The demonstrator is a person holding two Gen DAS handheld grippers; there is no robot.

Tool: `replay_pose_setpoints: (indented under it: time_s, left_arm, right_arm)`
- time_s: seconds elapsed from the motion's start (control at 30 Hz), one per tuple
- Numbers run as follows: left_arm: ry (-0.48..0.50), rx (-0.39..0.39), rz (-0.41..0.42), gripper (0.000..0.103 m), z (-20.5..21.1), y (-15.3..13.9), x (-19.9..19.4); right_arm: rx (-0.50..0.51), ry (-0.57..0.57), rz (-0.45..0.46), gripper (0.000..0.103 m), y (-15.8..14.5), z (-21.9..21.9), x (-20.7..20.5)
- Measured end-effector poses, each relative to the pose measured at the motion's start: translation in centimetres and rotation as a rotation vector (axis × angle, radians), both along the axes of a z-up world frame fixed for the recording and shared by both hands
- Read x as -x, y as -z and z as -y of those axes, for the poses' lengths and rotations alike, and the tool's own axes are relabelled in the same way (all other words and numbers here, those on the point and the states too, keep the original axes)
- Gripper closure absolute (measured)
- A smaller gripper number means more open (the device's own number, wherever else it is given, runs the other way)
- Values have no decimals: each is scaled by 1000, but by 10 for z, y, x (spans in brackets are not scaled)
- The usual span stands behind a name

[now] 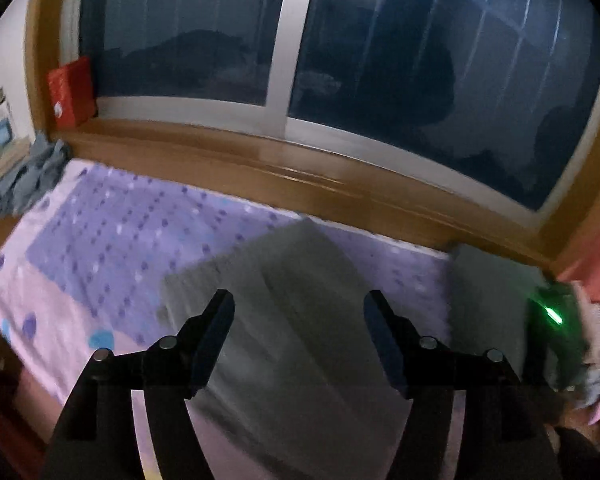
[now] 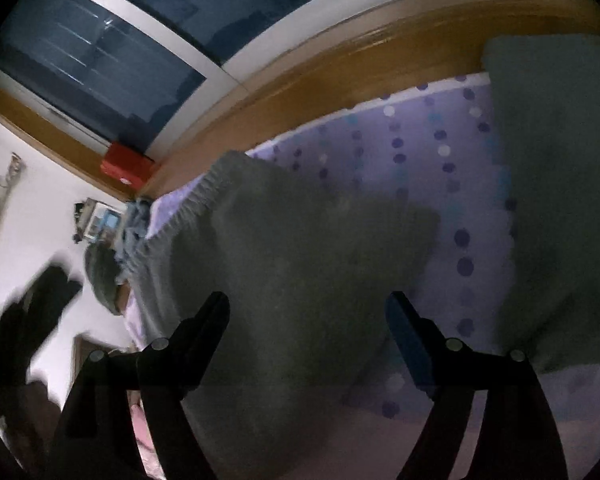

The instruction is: Fold clothes

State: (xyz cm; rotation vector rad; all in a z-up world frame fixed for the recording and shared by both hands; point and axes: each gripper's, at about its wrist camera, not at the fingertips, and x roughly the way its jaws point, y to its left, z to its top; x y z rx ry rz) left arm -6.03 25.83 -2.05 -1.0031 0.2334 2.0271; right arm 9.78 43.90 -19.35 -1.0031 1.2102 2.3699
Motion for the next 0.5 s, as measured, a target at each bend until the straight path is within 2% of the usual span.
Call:
replay_pose_setpoints:
  time_s: [0.07,0.1,0.17,0.23,0.3,0.37,0.5]
  left_arm:
    - [-77,101,114,40,-9,42,28]
    - [-124,155,174,48,-12,64,41]
    - [-180,152,208,51,3,81,44]
    - [-230,133,232,54,21,95,44]
    - [-251,164,211,54,28,95,32]
    - [-276,192,213,54,35,90,28]
    - [-311,207,240,52,46,76,28]
  right_arm:
    - [-15,-35,14,22,4,16,5]
    - [-34,-45,29,22,4,23,6]
    - [-92,-73,50,22,5,41,7]
    - [-154,-148,65,22,10,63,8]
    - [-171,-240,105,29,24,82,9]
    - [-117,-259,97,32,37,90,3]
    - [-78,-268,71,32,37,86,-6]
